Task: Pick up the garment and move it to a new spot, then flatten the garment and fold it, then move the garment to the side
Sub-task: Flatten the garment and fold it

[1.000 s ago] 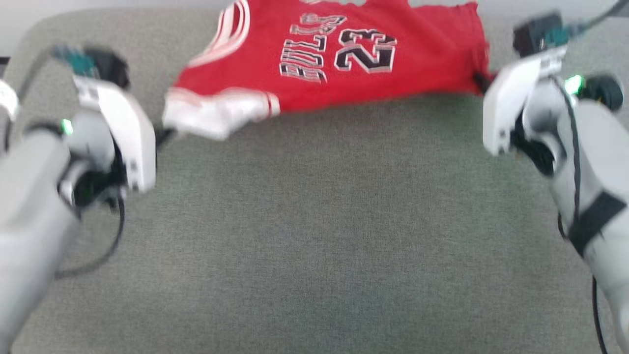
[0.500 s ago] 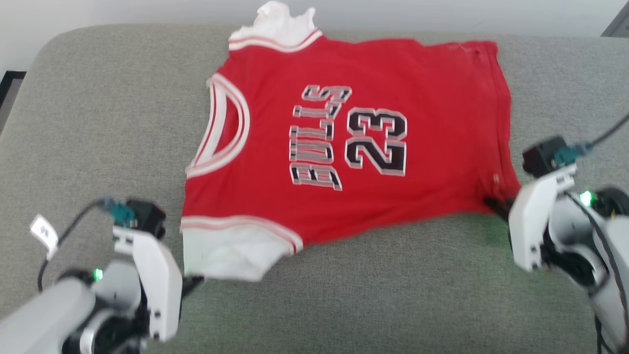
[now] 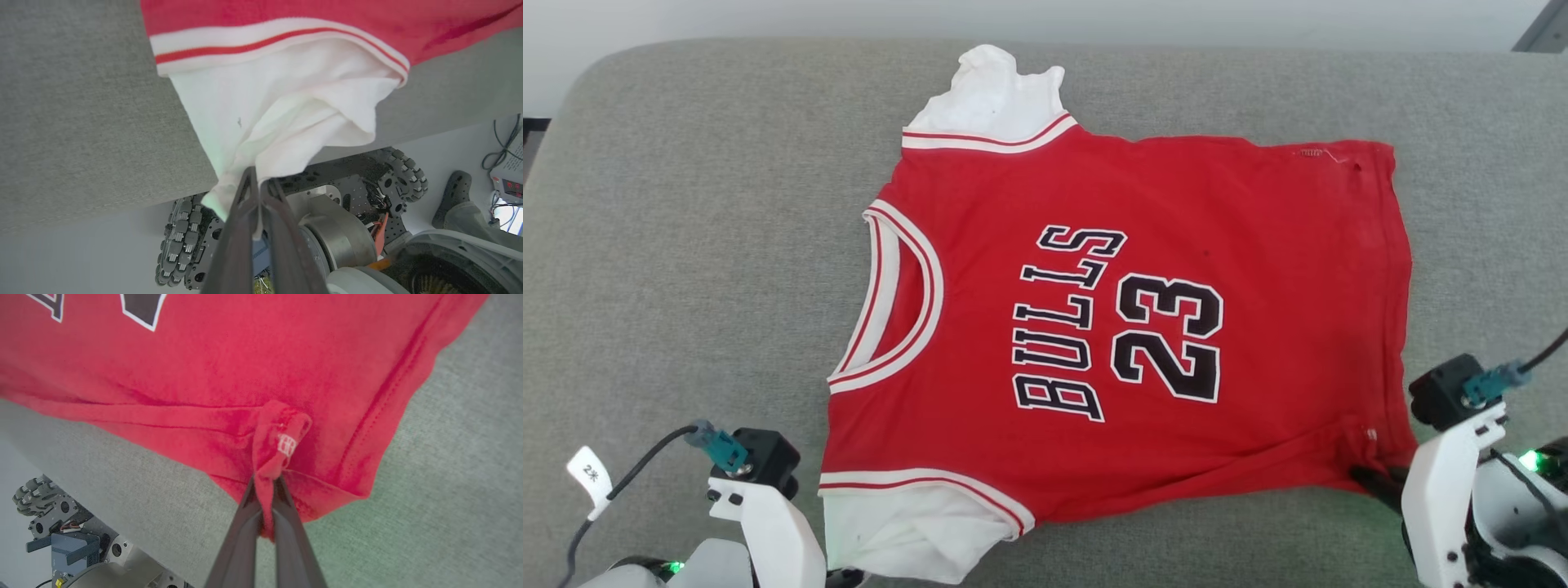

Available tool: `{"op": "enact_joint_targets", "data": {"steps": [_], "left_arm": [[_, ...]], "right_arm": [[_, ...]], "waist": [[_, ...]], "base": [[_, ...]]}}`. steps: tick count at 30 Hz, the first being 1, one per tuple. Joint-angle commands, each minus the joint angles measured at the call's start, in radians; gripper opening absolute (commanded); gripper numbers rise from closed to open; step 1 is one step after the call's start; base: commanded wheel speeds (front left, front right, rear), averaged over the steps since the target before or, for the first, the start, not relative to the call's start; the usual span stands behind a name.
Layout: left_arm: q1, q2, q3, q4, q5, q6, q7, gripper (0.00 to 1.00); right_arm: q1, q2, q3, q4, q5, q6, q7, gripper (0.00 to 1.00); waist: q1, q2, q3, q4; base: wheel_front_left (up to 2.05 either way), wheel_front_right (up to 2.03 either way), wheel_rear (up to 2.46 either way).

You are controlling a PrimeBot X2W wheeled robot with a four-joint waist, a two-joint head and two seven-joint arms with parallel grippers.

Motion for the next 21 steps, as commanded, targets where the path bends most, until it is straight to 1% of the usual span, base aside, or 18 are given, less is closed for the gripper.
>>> {"op": "enact_joint_targets", "data": {"steps": [1, 6, 10, 12, 15, 18, 21], "left_arm": [[0.008, 0.003, 0.007, -0.016, -0.009, 0.007, -0.001, 0.00], [-0.034, 0.054, 0.047, -0.073, 0.011, 0.026, -0.007, 0.00], [-0.100, 0.095, 0.093, -0.091, 0.055, 0.015, -0.017, 0.00], [-0.147, 0.107, 0.115, -0.081, 0.073, -0.005, -0.021, 0.00], [-0.225, 0.108, 0.135, -0.036, 0.121, -0.053, -0.011, 0.00], [-0.317, 0.080, 0.136, 0.031, 0.161, -0.112, 0.013, 0.00], [-0.413, 0.026, 0.125, 0.130, 0.201, -0.169, 0.037, 0.00]], "right_arm": [[0.016, 0.001, -0.009, -0.022, -0.003, 0.000, 0.009, 0.00], [0.054, 0.038, -0.064, -0.081, -0.002, 0.000, 0.013, 0.00], [0.045, 0.083, -0.120, -0.121, -0.017, 0.000, 0.009, 0.00], [0.031, 0.105, -0.152, -0.132, -0.033, 0.000, 0.009, 0.00], [-0.008, 0.137, -0.188, -0.133, -0.072, -0.001, -0.004, 0.00], [-0.060, 0.171, -0.211, -0.116, -0.117, -0.001, -0.012, 0.00], [-0.122, 0.203, -0.221, -0.080, -0.156, -0.001, -0.019, 0.00]], "waist": [[0.0000, -0.0001, 0.003, -0.004], [0.0000, -0.0001, 0.011, -0.015], [0.0000, -0.0001, 0.014, -0.025], [0.0000, -0.0001, 0.017, -0.031], [0.0000, -0.0001, 0.025, -0.042], [0.0000, -0.0001, 0.035, -0.051], [0.0000, -0.0001, 0.047, -0.061]], "base": [[0.00, 0.00, 0.00], [0.00, 0.00, 0.00], [0.00, 0.00, 0.00], [0.00, 0.00, 0.00], [0.00, 0.00, 0.00], [0.00, 0.00, 0.00], [0.00, 0.00, 0.00]]}}
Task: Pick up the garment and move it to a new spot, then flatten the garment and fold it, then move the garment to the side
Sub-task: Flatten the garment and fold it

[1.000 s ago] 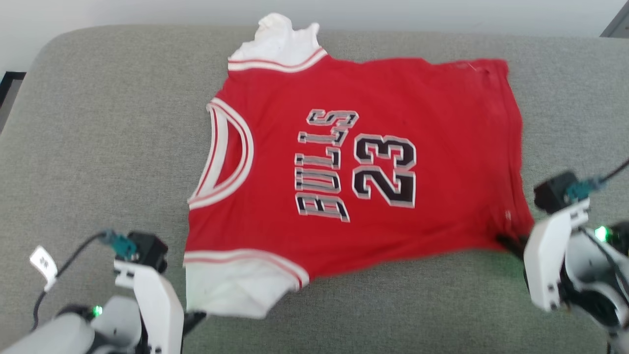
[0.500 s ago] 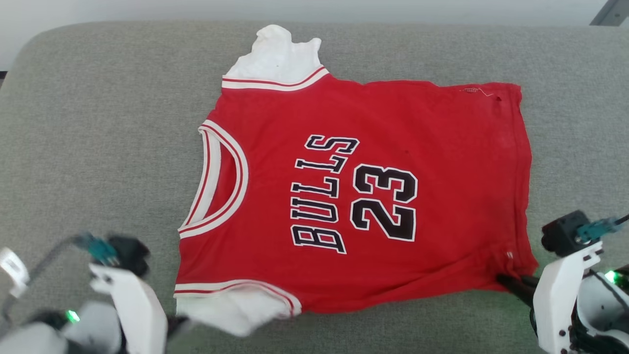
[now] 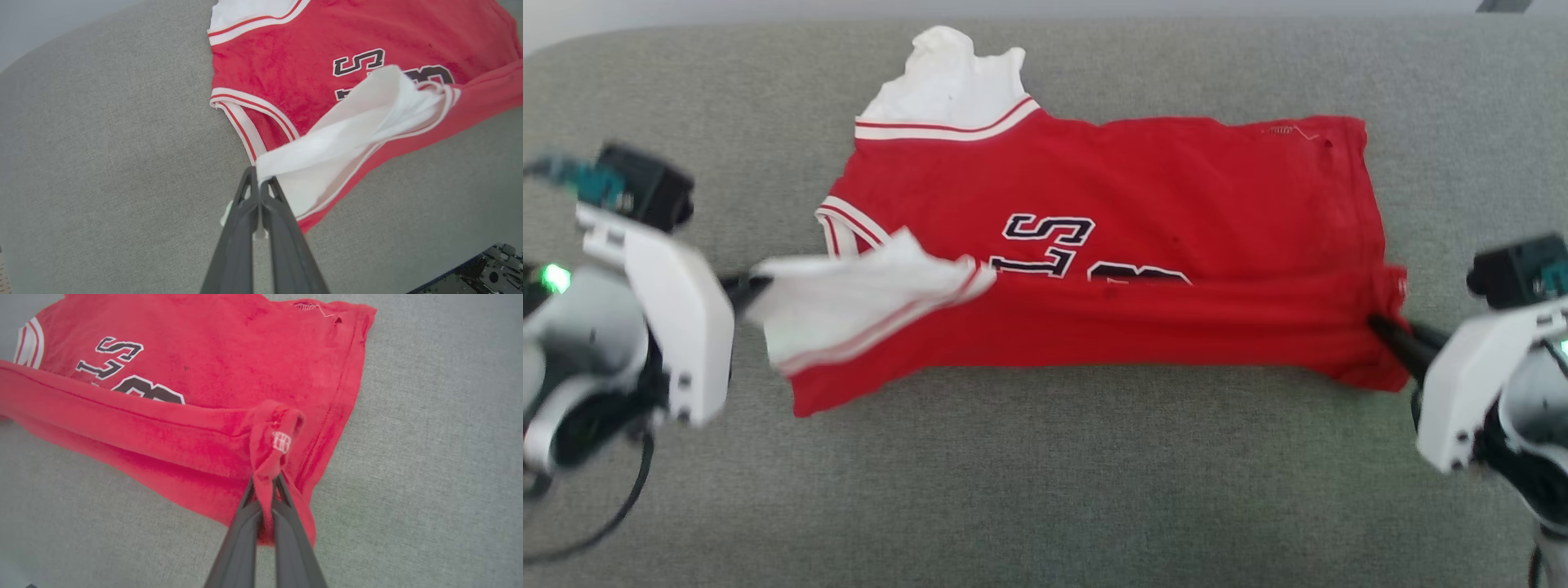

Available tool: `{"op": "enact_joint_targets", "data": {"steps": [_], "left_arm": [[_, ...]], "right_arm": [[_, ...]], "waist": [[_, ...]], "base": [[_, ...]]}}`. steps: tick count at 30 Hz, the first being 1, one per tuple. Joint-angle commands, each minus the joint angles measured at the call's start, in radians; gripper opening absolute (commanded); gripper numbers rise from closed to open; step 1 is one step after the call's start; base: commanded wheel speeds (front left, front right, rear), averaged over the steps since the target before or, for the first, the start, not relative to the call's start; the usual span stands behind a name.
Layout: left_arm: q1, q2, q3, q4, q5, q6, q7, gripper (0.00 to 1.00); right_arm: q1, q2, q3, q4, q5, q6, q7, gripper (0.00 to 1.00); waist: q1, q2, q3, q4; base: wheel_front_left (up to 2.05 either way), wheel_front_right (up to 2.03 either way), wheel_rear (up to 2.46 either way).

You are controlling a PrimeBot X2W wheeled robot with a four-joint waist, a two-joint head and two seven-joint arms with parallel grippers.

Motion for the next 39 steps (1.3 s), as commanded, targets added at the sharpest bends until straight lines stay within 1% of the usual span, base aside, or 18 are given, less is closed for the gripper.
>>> {"op": "enact_joint_targets", "data": {"steps": [1, 2, 3, 5, 6, 10, 14, 20, 23, 25, 26, 27, 28, 30, 35, 38, 39], "left_arm": [[-0.041, -0.029, -0.008, 0.048, 0.015, -0.022, 0.012, 0.00], [-0.075, -0.054, -0.016, 0.085, 0.035, -0.047, 0.015, 0.00], [-0.129, -0.104, -0.029, 0.175, 0.049, -0.084, 0.021, 0.00], [-0.178, -0.158, -0.044, 0.269, 0.066, -0.124, 0.020, 0.00], [-0.178, -0.158, -0.044, 0.269, 0.066, -0.124, 0.020, 0.00], [-0.259, -0.253, -0.067, 0.453, 0.079, -0.198, 0.021, 0.00], [-0.314, -0.329, -0.093, 0.635, 0.085, -0.250, 0.038, 0.00], [-0.360, -0.425, -0.117, 0.869, 0.058, -0.289, 0.080, 0.00], [-0.374, -0.464, -0.119, 0.961, 0.048, -0.295, 0.091, 0.00], [-0.397, -0.479, -0.120, 1.000, 0.051, -0.301, 0.089, 0.00], [-0.409, -0.484, -0.113, 1.012, 0.045, -0.305, 0.081, 0.18], [-0.422, -0.485, -0.110, 1.018, 0.046, -0.309, 0.075, 0.57], [-0.434, -0.484, -0.110, 1.021, 0.052, -0.314, 0.069, 1.00], [-0.446, -0.484, -0.107, 1.017, 0.044, -0.321, 0.075, 1.00], [-0.454, -0.451, -0.115, 0.960, 0.057, -0.324, 0.091, 1.00], [-0.421, -0.419, -0.109, 0.894, 0.042, -0.307, 0.105, 1.00], [-0.410, -0.405, -0.106, 0.871, 0.036, -0.294, 0.115, 1.00]], "right_arm": [[-0.033, 0.011, -0.006, 0.023, -0.018, -0.001, -0.010, 0.00], [-0.059, 0.010, 0.000, 0.039, -0.038, -0.001, -0.016, 0.00], [-0.105, 0.019, 0.009, 0.085, -0.061, -0.001, -0.032, 0.00], [-0.154, 0.025, 0.019, 0.128, -0.080, -0.001, -0.054, 0.00], [-0.154, 0.025, 0.019, 0.128, -0.080, -0.001, -0.054, 0.00], [-0.241, 0.041, 0.037, 0.228, -0.110, -0.001, -0.077, 0.00], [-0.312, 0.065, 0.052, 0.343, -0.126, -0.001, -0.057, 0.00], [-0.393, 0.086, 0.092, 0.499, -0.147, -0.001, -0.018, 0.00], [-0.421, 0.091, 0.115, 0.550, -0.145, -0.001, -0.008, 0.00], [-0.436, 0.093, 0.128, 0.568, -0.138, -0.001, -0.006, 0.18], [-0.442, 0.092, 0.132, 0.572, -0.136, -0.001, -0.010, 0.43], [-0.448, 0.089, 0.131, 0.574, -0.137, -0.001, -0.016, 1.00], [-0.451, 0.088, 0.129, 0.575, -0.135, -0.001, -0.014, 1.00], [-0.448, 0.082, 0.119, 0.556, -0.131, -0.001, -0.029, 1.00], [-0.405, 0.092, 0.045, 0.466, -0.132, -0.001, -0.089, 1.00], [-0.361, 0.110, -0.008, 0.389, -0.146, -0.001, -0.123, 1.00], [-0.347, 0.120, -0.026, 0.361, -0.151, -0.001, -0.136, 1.00]], "waist": [[0.0000, -0.0001, 0.010, -0.007], [0.0000, -0.0001, 0.017, -0.009], [0.0000, -0.0001, 0.029, -0.014], [0.0000, -0.0001, 0.044, -0.018], [0.0000, -0.0001, 0.044, -0.018], [0.0000, -0.0001, 0.076, -0.025], [0.0000, -0.0001, 0.106, -0.035], [0.0000, -0.0001, 0.137, -0.049], [0.0000, -0.0001, 0.141, -0.050], [0.0000, -0.0001, 0.140, -0.050], [0.0000, -0.0001, 0.137, -0.051], [0.0000, -0.0001, 0.135, -0.052], [0.0000, -0.0001, 0.132, -0.051], [0.0000, -0.0001, 0.124, -0.048], [0.0000, -0.0001, 0.104, -0.038], [0.0000, -0.0001, 0.095, -0.034], [0.0000, -0.0001, 0.093, -0.034]], "base": [[0.00, 0.00, 0.00], [0.00, 0.00, 0.00], [0.00, 0.00, 0.00], [0.00, 0.00, 0.00], [0.00, 0.00, 0.00], [0.00, 0.00, 0.00], [0.00, 0.00, 0.00], [0.00, 0.00, 0.00], [0.00, 0.00, 0.00], [0.00, 0.00, 0.00], [0.00, 0.00, 0.00], [0.00, 0.00, 0.00], [0.00, 0.00, 0.00], [0.00, 0.00, 0.00], [0.00, 0.00, 0.00], [0.00, 0.00, 0.00], [0.00, 0.00, 0.00]]}}
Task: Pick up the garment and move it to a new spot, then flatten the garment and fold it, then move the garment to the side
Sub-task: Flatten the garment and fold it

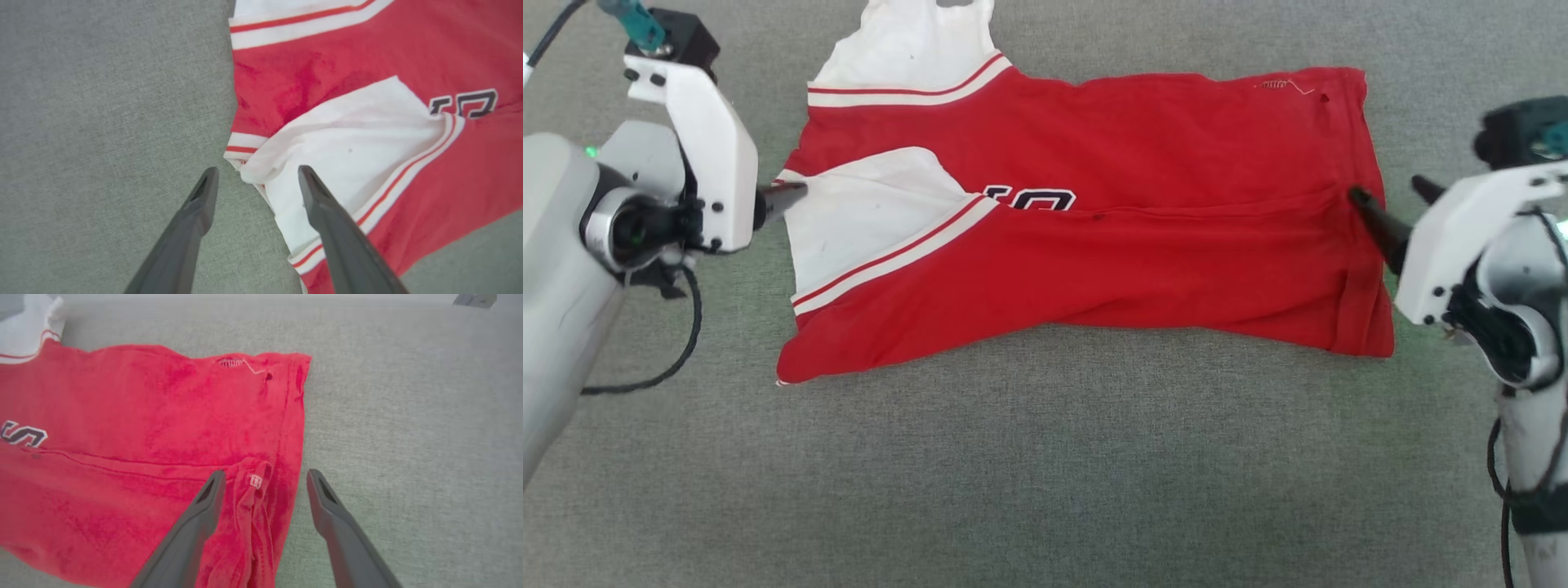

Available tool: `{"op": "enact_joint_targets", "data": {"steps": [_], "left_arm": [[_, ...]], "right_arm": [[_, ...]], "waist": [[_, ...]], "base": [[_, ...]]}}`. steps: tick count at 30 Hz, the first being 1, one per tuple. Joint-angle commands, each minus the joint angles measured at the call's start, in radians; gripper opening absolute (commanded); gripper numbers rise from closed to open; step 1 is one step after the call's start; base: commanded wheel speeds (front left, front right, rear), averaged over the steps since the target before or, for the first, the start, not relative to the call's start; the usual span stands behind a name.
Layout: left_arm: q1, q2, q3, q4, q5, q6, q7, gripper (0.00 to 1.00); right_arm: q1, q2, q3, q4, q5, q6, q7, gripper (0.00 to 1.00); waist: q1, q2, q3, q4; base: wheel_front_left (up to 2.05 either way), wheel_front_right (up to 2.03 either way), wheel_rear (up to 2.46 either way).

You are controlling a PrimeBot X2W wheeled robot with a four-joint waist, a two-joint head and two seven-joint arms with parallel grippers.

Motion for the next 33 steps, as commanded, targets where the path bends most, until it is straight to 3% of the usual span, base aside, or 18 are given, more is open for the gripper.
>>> {"op": "enact_joint_targets", "data": {"steps": [1, 11, 12, 18, 23, 28, 29, 30, 33], "left_arm": [[0.038, 0.025, 0.005, -0.042, -0.019, 0.025, 0.020, 1.00], [0.241, 0.183, 0.023, -0.406, -0.084, 0.203, 0.085, 1.00], [0.241, 0.183, 0.023, -0.406, -0.084, 0.203, 0.085, 1.00], [0.357, 0.250, 0.039, -0.537, -0.117, 0.311, 0.076, 1.00], [0.415, 0.253, 0.054, -0.525, -0.142, 0.351, 0.036, 1.00], [0.453, 0.214, 0.048, -0.466, -0.169, 0.341, 0.027, 1.00], [0.460, 0.205, 0.042, -0.456, -0.180, 0.338, 0.040, 0.82], [0.463, 0.200, 0.038, -0.448, -0.189, 0.336, 0.050, 0.00], [0.466, 0.180, 0.033, -0.438, -0.205, 0.338, 0.066, 0.00]], "right_arm": [[0.032, 0.022, -0.032, -0.050, -0.013, 0.000, -0.029, 1.00], [0.163, 0.127, -0.160, -0.326, -0.080, 0.000, -0.222, 1.00], [0.163, 0.127, -0.160, -0.326, -0.080, 0.000, -0.222, 1.00], [0.220, 0.174, -0.201, -0.407, -0.095, 0.000, -0.336, 1.00], [0.268, 0.200, -0.215, -0.430, -0.085, 0.000, -0.374, 1.00], [0.320, 0.210, -0.199, -0.410, -0.059, 0.000, -0.311, 1.00], [0.330, 0.211, -0.186, -0.404, -0.053, 0.000, -0.283, 1.00], [0.337, 0.211, -0.187, -0.399, -0.046, 0.000, -0.255, 1.00], [0.358, 0.211, -0.157, -0.385, -0.037, 0.000, -0.148, 1.00]], "waist": [[0.0000, 0.0000, -0.005, 0.002], [0.0000, 0.0000, -0.006, -0.014], [0.0000, 0.0000, -0.006, -0.014], [0.0000, 0.0000, 0.005, -0.042], [0.0000, 0.0000, 0.016, -0.066], [0.0000, 0.0000, 0.021, -0.081], [0.0000, 0.0000, 0.021, -0.081], [0.0000, 0.0000, 0.021, -0.082], [0.0000, 0.0000, 0.018, -0.077]], "base": [[0.00, 0.00, 0.00], [0.00, 0.00, 0.00], [0.00, 0.00, 0.00], [0.00, 0.00, 0.00], [0.00, 0.00, 0.00], [0.00, 0.00, 0.00], [0.00, 0.00, 0.00], [0.00, 0.00, 0.00], [0.00, 0.00, 0.00]]}}
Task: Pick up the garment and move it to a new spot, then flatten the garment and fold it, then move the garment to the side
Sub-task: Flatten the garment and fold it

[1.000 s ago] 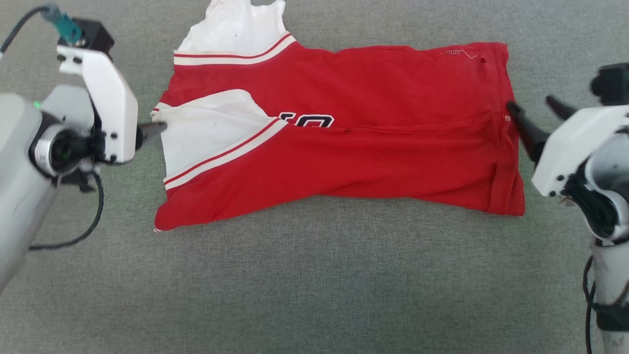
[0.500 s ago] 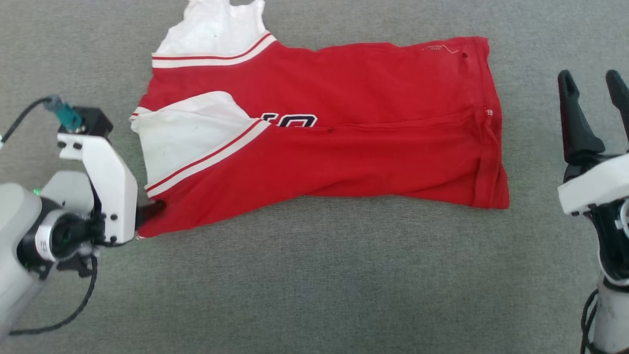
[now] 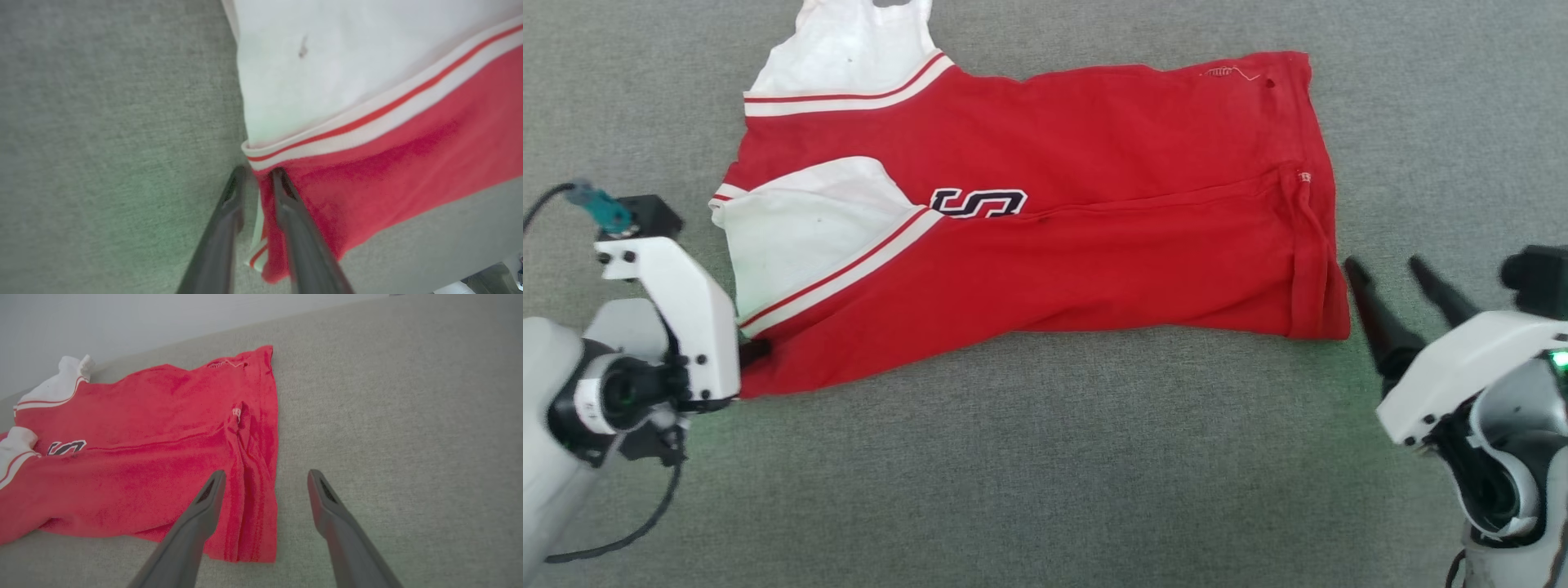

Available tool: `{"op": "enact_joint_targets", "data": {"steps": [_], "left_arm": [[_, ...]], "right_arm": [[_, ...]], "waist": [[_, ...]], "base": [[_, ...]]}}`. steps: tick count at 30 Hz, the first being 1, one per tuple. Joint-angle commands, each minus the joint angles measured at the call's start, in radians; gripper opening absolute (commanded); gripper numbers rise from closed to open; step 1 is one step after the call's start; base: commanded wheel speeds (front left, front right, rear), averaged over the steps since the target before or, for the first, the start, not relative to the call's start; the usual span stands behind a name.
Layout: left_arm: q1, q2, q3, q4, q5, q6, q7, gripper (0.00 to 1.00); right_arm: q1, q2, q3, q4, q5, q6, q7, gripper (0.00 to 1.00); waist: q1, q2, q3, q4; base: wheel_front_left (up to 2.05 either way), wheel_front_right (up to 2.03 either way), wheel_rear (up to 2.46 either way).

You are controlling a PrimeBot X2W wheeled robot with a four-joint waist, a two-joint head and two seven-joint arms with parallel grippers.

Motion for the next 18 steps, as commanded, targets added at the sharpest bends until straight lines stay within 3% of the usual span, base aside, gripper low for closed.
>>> {"op": "enact_joint_targets", "data": {"steps": [1, 6, 18], "left_arm": [[0.050, -0.045, -0.045, 0.016, -0.010, -0.002, 0.021, 0.00], [0.034, -0.066, -0.056, 0.003, -0.002, -0.014, 0.025, 0.00], [0.001, -0.111, -0.068, 0.006, 0.013, -0.045, 0.013, 0.00]], "right_arm": [[0.006, 0.001, 0.008, 0.004, 0.015, 0.000, 0.035, 1.00], [-0.005, 0.000, 0.029, 0.035, 0.009, 0.000, 0.188, 1.00], [-0.093, -0.023, -0.003, 0.202, -0.070, 0.000, 0.389, 1.00]], "waist": [[0.0000, -0.0001, -0.001, 0.004], [0.0000, -0.0001, -0.003, 0.027], [0.0000, -0.0001, 0.009, 0.090]], "base": [[0.00, 0.00, 0.00], [0.00, 0.00, 0.00], [0.00, 0.00, 0.00]]}}
